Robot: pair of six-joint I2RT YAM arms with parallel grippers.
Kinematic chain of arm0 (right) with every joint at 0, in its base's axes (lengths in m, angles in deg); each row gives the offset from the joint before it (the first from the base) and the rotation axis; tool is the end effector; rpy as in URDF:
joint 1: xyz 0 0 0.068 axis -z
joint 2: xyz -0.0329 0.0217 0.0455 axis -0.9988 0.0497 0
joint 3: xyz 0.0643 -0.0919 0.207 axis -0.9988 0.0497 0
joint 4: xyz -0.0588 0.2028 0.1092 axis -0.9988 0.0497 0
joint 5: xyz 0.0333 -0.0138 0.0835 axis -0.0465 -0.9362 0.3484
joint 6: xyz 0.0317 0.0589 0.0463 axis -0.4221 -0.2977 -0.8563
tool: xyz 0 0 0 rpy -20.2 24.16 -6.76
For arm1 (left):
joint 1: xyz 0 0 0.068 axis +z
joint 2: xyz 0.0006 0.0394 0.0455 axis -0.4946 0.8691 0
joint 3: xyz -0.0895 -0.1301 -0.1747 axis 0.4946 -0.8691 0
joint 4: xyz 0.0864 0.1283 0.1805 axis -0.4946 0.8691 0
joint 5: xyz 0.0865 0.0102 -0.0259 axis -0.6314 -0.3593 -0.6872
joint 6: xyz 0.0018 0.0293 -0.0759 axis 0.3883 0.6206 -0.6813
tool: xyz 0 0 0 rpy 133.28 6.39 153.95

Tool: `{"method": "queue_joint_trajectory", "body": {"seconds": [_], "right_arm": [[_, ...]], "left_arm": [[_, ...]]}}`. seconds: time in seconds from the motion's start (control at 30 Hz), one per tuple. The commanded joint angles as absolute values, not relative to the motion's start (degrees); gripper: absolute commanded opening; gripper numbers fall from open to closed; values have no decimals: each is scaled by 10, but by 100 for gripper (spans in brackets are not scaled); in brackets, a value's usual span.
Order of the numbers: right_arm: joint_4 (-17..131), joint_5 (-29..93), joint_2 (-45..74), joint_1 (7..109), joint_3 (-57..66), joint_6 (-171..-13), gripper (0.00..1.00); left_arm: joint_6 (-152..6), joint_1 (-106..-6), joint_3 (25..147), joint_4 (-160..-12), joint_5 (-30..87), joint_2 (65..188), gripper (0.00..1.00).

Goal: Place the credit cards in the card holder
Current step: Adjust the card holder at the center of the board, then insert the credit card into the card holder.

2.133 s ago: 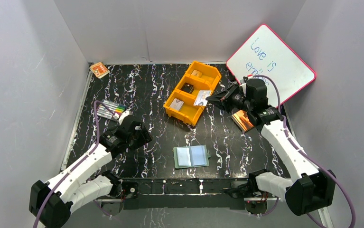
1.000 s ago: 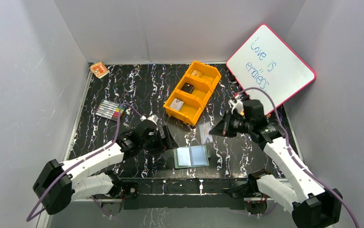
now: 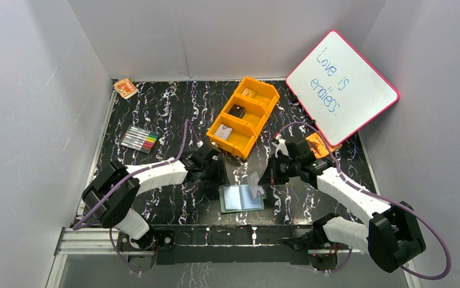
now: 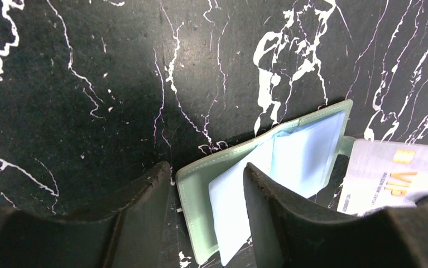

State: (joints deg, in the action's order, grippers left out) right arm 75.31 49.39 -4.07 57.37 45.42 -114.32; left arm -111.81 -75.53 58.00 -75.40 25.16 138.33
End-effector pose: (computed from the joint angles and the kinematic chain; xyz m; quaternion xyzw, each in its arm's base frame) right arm 0.1871 0.1419 0.1629 -0.0854 0.9074 0.3537 0.2104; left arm 0.2053 -0.2202 0.1193 -0.0259 0.9431 -0.2723 0.1892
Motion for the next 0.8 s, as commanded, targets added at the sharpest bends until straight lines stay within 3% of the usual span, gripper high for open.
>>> {"method": "queue_joint_trajectory", "body": {"seconds": [0.0,0.27,0.5,0.77], "right_arm": [[697,542,-34,558,456,-1159,0],[686,536,-44,540,477,-1188,0],[675,532,-48,533,487,-1207,0],[617,540,-25,526,520,-1261,0]], "left_arm": [[-1098,-750,608,-734,237,1403,46],[-1099,-749,625,-730,238,1405,38],[-1123,-750,588,-697,211,1300,52],[-1144,-752,556,-709,267,1239,48]]}}
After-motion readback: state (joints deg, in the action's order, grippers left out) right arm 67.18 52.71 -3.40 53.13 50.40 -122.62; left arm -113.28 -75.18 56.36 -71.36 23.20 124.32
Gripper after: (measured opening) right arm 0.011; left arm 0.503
